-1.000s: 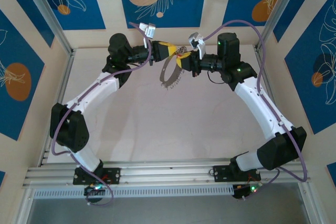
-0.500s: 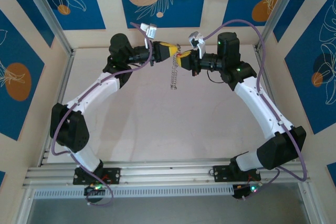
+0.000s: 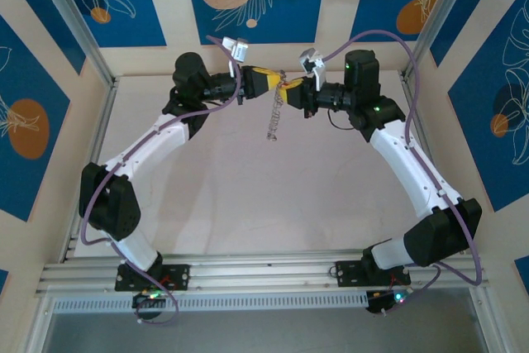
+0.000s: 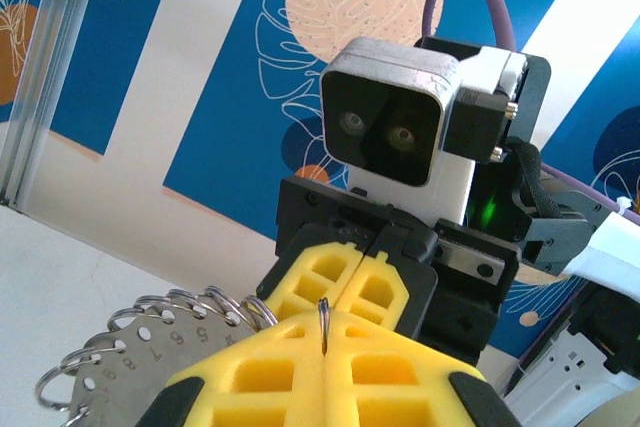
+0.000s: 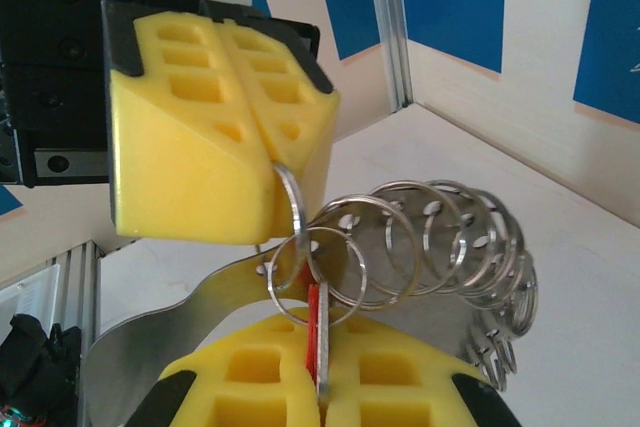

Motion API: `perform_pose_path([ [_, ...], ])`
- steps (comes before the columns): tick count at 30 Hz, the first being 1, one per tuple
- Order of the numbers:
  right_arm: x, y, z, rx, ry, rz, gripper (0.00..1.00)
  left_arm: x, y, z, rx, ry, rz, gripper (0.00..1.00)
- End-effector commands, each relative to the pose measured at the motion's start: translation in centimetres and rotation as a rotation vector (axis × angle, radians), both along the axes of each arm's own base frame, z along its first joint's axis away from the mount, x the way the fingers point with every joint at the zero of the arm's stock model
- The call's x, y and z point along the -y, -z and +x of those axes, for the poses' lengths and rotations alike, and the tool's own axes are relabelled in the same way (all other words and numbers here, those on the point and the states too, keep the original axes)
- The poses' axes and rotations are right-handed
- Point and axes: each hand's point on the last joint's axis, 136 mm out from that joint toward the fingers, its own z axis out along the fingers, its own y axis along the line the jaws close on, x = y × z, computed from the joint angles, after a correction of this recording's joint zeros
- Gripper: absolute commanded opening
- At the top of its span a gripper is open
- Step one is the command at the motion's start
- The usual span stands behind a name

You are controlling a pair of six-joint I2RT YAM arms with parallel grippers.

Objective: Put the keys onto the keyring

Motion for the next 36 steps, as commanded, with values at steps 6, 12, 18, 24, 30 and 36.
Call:
perform_pose_path([
  [6, 0.8, -1.0, -0.4, 0.015, 0.003, 0.019, 0.00, 0.0, -2.9, -1.8, 0.098, 0.021, -0.030, 0.00],
  [12, 0.4, -1.2, -0.5, 0.009, -0.016, 0.033, 0.00, 0.0, -2.9, -1.8, 0.095, 0.024, -0.030, 0.00],
  [18, -0.3, -1.4, -0.4, 0.013, -0.030, 0.032, 0.00, 0.1, -2.8, -1.8, 0.093, 0.028, -0.030, 0.00],
  [24, -0.7, -1.4, -0.3, 0.012, -0.041, 0.029, 0.00, 0.2, -2.8, -1.9, 0.092, 0.029, -0.029, 0.00],
  [30, 0.0, -1.0, -0.2, 0.008, -0.021, 0.014, 0.00, 0.2, -2.5, -1.8, 0.093, 0.022, -0.020, 0.00],
  [36, 1.2, -1.2, -0.4, 0.005, 0.006, 0.013, 0.00, 0.1, -1.6, -1.6, 0.087, 0.003, 0.008, 0.00],
])
